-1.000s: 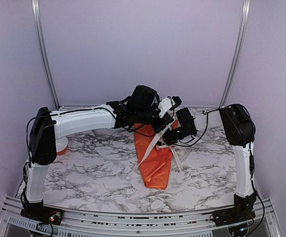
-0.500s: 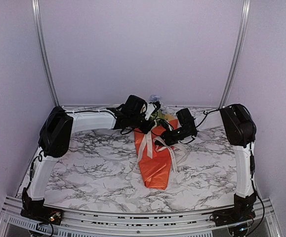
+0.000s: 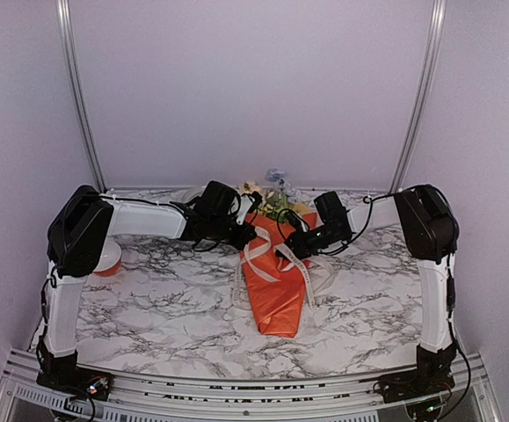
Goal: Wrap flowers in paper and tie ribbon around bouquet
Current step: Cross the ribbon over the folded bouquet.
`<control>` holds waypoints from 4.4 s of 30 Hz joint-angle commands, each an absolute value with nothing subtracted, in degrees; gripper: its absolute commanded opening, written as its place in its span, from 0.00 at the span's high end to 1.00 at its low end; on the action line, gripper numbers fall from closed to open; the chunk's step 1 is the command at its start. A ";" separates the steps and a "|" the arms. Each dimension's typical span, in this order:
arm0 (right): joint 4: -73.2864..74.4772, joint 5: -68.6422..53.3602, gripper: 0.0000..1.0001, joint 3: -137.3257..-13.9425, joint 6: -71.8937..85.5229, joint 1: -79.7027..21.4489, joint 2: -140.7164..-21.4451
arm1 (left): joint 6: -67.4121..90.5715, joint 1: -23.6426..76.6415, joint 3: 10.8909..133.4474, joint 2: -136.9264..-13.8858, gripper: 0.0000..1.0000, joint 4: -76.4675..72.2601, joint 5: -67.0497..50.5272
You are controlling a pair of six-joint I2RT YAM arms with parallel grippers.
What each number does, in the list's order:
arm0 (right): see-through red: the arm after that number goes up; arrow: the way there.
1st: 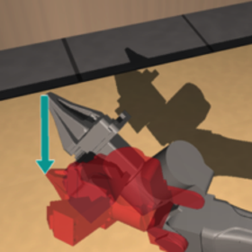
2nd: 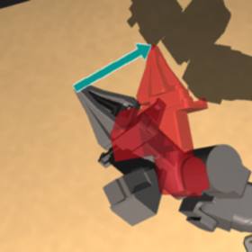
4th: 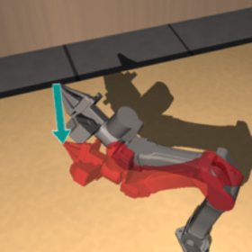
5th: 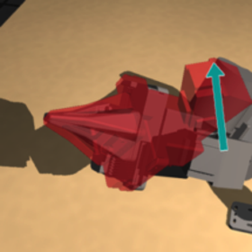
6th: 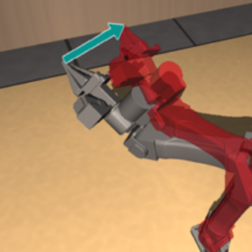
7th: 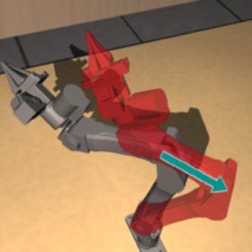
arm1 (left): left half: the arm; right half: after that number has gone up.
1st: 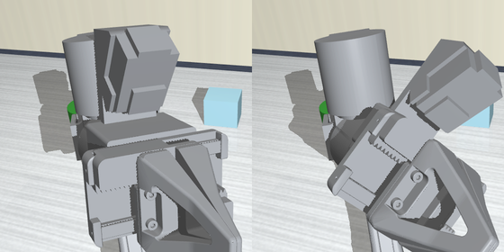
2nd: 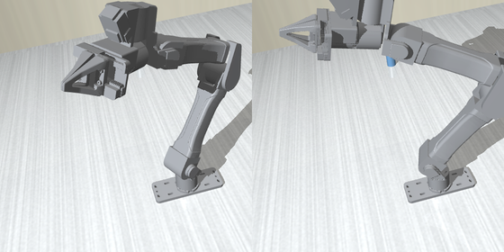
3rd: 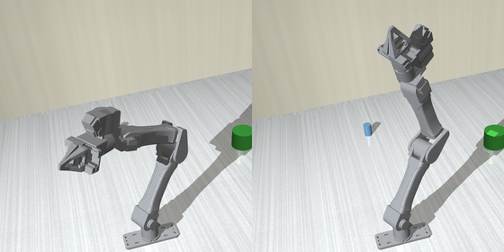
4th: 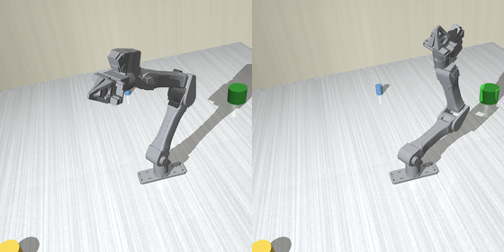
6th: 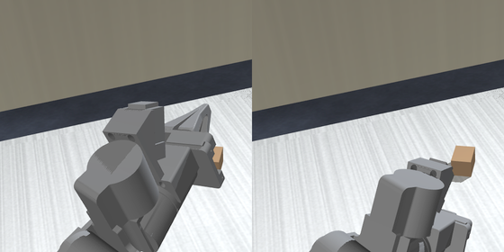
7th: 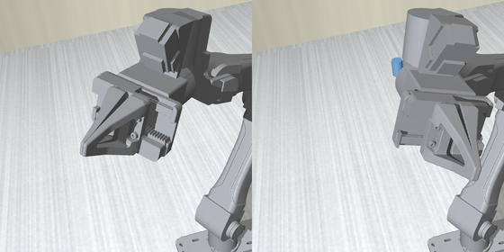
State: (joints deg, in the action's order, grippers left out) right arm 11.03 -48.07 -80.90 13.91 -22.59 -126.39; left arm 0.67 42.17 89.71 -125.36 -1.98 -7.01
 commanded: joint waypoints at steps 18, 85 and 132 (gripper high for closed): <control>8.28 -42.85 0.73 -79.31 20.80 -21.82 -121.16 | 7.17 49.40 92.59 -129.33 1.00 -6.17 -20.66; 10.08 -40.78 0.73 -78.69 20.24 -21.80 -123.11 | -18.90 45.27 94.38 -128.47 1.00 -5.15 -11.86; 12.22 -38.56 0.72 -76.75 18.58 -20.36 -125.15 | -25.43 39.12 82.37 -112.96 0.51 13.58 -0.77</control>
